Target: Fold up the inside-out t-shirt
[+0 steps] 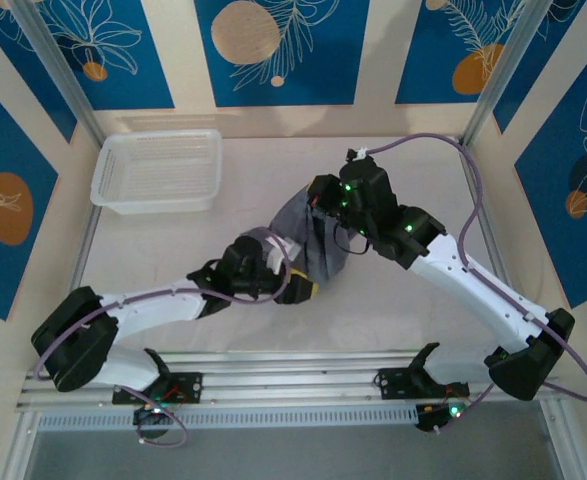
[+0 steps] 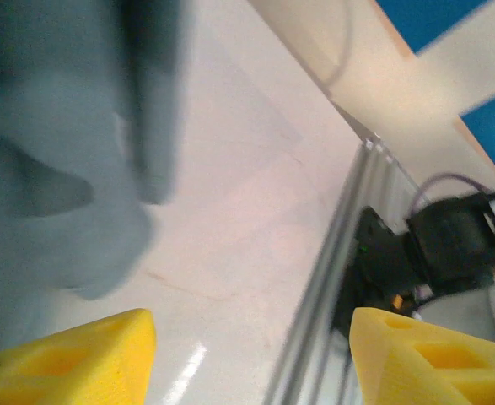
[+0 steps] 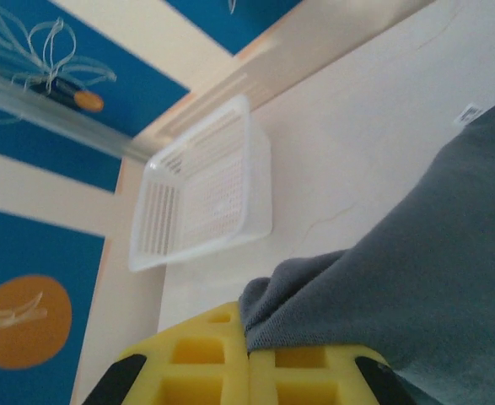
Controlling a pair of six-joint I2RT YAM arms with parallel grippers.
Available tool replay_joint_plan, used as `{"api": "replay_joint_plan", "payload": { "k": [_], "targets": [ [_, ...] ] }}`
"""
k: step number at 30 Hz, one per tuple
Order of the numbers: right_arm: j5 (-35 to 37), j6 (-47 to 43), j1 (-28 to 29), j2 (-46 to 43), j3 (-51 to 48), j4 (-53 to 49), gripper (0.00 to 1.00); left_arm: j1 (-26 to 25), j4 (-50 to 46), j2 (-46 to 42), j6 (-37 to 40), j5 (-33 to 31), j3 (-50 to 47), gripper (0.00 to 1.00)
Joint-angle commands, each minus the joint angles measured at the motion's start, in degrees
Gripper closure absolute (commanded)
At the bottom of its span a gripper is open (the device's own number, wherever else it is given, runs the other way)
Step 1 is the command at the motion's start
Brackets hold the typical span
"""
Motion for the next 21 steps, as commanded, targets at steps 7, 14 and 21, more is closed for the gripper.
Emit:
{"api": "replay_joint_plan", "payload": {
  "k": [7, 14, 21],
  "targets": [
    [12.77, 3.34, 3.02, -1.10, 4.05, 0.07, 1.00, -4.68, -5.50, 6.93, -6.78, -22.42, 9.18, 0.11],
    [13.85, 3.86, 3.24, -1.43, 3.98, -1.20, 1.00, -1.64, -2.07, 20.59, -8.38, -20.91, 16.44, 0.21],
    [13.81, 4.61, -3.01, -2.38, 4.46, -9.28, 1.00, 0.23, -7.33, 13.26, -8.29, -25.28, 14.34, 0.90]
  ]
}}
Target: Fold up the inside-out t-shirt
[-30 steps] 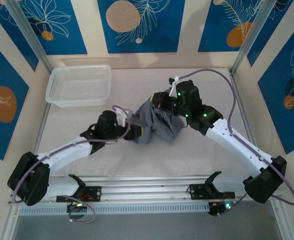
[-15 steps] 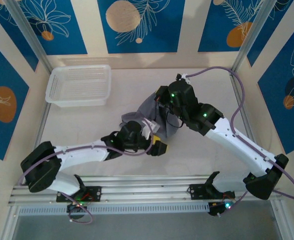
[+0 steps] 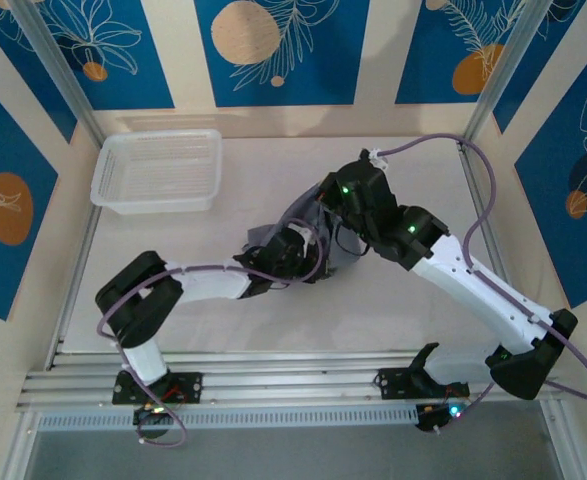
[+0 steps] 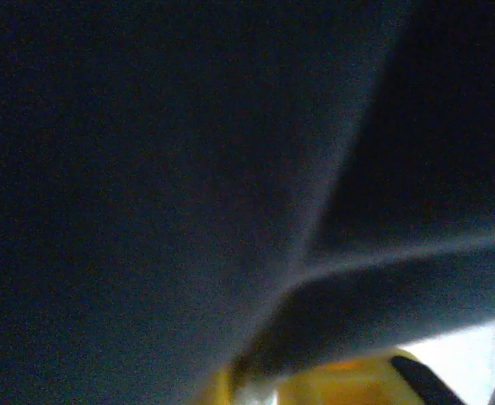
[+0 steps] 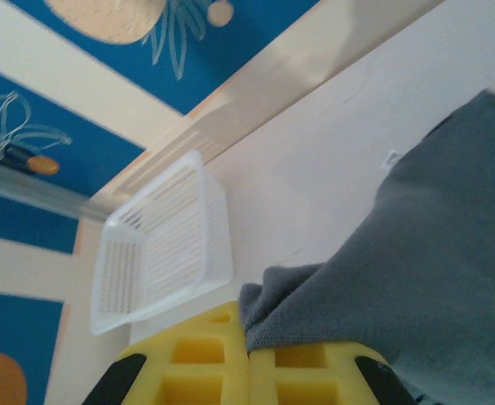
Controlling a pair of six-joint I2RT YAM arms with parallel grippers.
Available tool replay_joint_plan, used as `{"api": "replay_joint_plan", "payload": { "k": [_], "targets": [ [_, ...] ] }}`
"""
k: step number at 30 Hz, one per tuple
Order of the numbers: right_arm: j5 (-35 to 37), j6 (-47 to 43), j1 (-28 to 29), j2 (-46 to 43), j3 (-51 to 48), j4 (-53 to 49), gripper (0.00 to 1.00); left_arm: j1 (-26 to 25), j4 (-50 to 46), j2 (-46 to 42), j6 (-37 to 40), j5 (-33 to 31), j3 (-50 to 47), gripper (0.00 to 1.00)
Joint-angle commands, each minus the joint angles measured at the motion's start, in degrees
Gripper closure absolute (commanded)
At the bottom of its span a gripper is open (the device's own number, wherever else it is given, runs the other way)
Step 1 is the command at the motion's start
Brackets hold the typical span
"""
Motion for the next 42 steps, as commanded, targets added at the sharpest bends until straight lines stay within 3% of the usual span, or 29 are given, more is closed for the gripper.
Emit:
{"api": "replay_joint_plan", "payload": {
  "k": [1, 6, 9, 11, 13, 15, 18, 20, 22, 24, 26, 31, 34, 38, 42],
  "targets": [
    [1.66, 1.46, -5.47, -2.80, 1.59, -4.22, 1.00, 1.64, -4.84, -10.20, 1.19, -2.91, -1.68, 1.00],
    [-0.71, -0.89, -12.09, -7.43, -1.50, -6.22, 1.00, 7.84, -23.10, -29.66, 5.69, -4.27, -2.55, 1.00],
    [-1.10, -3.72, -12.43, -11.41, -3.44, -6.77, 1.00, 14.01, -35.09, -39.35, 8.56, -3.87, 0.94, 1.00],
    [-3.95, -10.34, -10.16, -14.92, -6.75, -2.53, 1.00, 17.68, -41.24, -43.02, 9.89, -3.98, 3.73, 1.00],
    [-12.76, -20.07, -6.08, -18.86, -14.07, 5.19, 1.00, 19.58, -45.42, -45.40, 11.61, -5.88, 5.95, 1.00],
    [-27.84, -27.17, -3.52, -21.06, -22.70, 13.08, 0.99, 20.36, -48.96, -46.42, 12.48, -10.02, 7.04, 1.00],
    [-40.83, -22.59, -1.48, -19.25, -31.84, 15.88, 0.95, 21.06, -53.13, -47.24, 11.79, -17.13, 5.50, 1.00],
    [-50.18, -23.50, -0.39, -16.28, -35.28, 17.06, 0.80, 21.16, -53.43, -48.53, 10.90, -17.98, 1.82, 1.00],
    [-56.25, -27.17, -0.32, -12.40, -32.14, 11.18, 0.64, 21.16, -52.80, -50.99, 8.99, -16.48, -3.85, 1.00],
    [-55.01, -30.77, -1.35, -9.34, -25.73, 4.67, 0.54, 21.13, -51.47, -53.81, 7.33, -14.28, -9.77, 1.00],
    [-48.02, -31.80, -3.58, -6.37, -19.80, 1.57, 0.49, 21.07, -50.11, -56.74, 5.08, -13.18, -15.15, 1.00],
    [-40.89, -30.46, -16.73, 6.56, -9.06, 2.09, 0.48, 21.07, -49.39, -62.97, -1.93, -16.31, -24.28, 1.00],
    [-36.18, -34.98, -19.53, 16.30, -5.19, 4.55, 0.48, 21.08, -51.30, -64.22, -3.56, -19.95, -24.79, 1.00],
    [-39.29, -38.11, -21.42, 32.46, 4.98, 1.08, 0.43, 21.12, -50.38, -63.50, -4.05, -20.56, -24.80, 1.00],
    [-44.81, -38.41, -21.53, 46.77, 14.17, -2.29, 0.29, 21.08, -48.56, -61.17, -3.05, -19.36, -24.18, 1.00]
  ]
}}
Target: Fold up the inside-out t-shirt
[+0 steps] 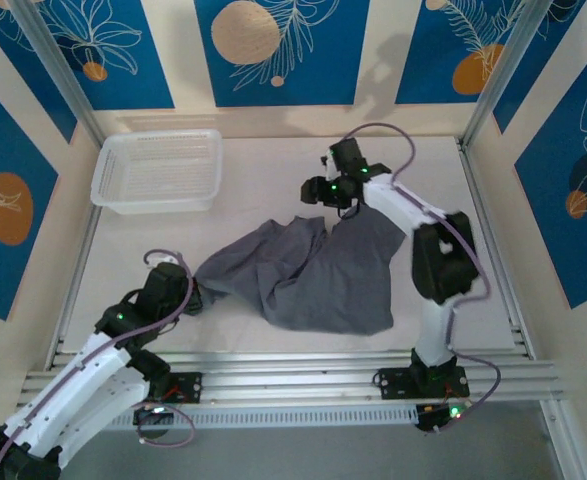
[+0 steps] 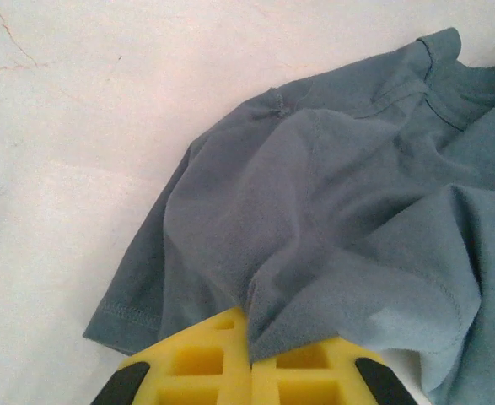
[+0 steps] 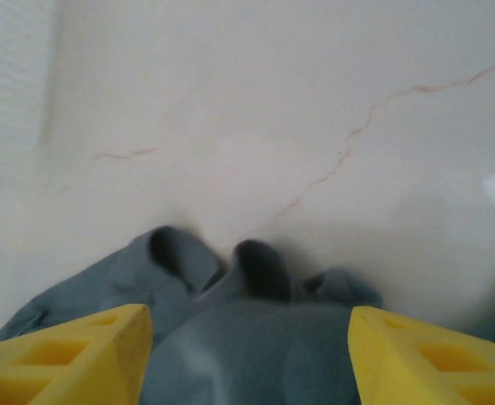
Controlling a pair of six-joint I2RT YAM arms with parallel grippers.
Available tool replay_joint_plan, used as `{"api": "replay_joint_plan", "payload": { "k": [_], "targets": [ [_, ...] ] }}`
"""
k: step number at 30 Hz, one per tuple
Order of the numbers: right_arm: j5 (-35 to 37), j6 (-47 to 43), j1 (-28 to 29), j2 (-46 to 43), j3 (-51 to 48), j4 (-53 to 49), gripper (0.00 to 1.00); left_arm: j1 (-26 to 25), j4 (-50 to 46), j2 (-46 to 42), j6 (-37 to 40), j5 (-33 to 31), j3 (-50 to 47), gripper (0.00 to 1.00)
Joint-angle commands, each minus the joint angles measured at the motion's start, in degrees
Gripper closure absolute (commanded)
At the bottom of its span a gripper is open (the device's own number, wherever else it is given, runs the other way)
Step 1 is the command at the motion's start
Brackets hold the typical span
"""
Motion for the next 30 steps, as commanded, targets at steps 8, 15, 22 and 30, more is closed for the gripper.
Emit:
{"api": "replay_joint_plan", "payload": {
  "k": [8, 15, 22, 30],
  "targets": [
    [-7.41, 1.90, 0.66, 7.28, 8.13, -6.02, 0.98, 0.51, 1.66, 2.42, 0.30, -0.44, 2.77, 1.00],
    [6.69, 3.84, 0.56, -25.60, -2.69, -0.88, 1.00, 0.51, -2.35, 4.77, 12.48, -6.38, 18.65, 1.00],
    [18.43, 2.00, 11.12, -46.66, -14.87, 1.15, 1.00, 0.68, -4.12, 4.01, 18.92, -14.73, 28.46, 1.00],
    [2.46, 4.34, 20.01, -31.33, -19.90, 0.11, 0.80, 0.68, -4.36, 5.82, 15.38, -16.86, 20.69, 1.00]
  ]
}}
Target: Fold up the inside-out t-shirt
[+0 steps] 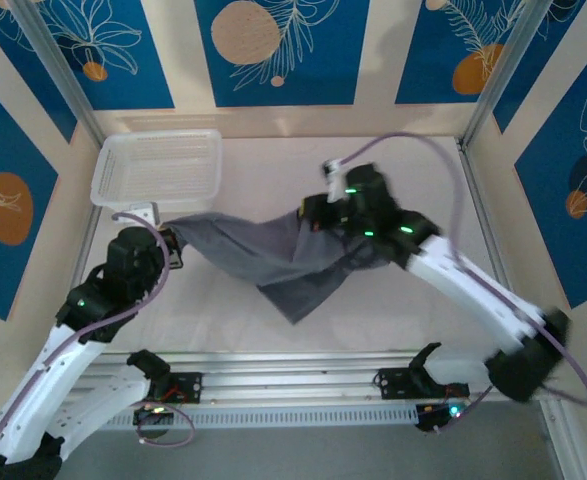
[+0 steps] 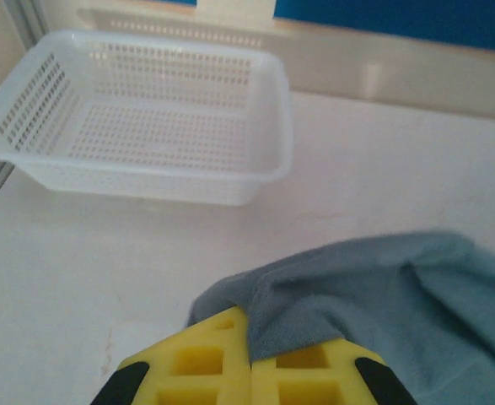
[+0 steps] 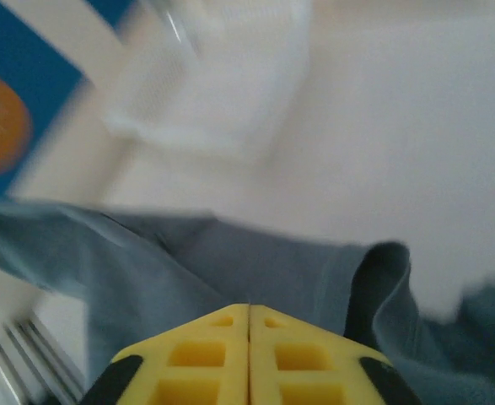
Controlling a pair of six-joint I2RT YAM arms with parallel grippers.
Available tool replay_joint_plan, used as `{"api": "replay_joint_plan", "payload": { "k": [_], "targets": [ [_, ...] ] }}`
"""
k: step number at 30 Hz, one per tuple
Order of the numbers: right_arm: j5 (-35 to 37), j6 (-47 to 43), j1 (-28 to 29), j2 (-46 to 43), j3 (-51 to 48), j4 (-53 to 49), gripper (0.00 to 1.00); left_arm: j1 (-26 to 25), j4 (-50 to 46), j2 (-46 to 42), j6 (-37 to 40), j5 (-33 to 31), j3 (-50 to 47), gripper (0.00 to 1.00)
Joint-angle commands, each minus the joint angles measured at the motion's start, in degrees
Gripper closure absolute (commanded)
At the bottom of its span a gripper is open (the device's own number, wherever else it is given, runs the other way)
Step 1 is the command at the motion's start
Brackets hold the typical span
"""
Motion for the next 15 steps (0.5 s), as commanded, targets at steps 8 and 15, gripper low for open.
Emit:
{"api": "replay_joint_plan", "payload": {
  "k": [8, 15],
  "targets": [
    [-9.86, 6.84, -19.14, -1.18, -8.54, -2.98, 0.59, 0.64, -3.64, 4.55, -9.32, -5.19, -10.37, 1.00],
    [-2.96, 13.63, -25.09, -1.34, -25.74, -2.47, 0.56, 0.73, -1.98, 7.60, -10.68, -3.59, -10.46, 1.00]
  ]
}}
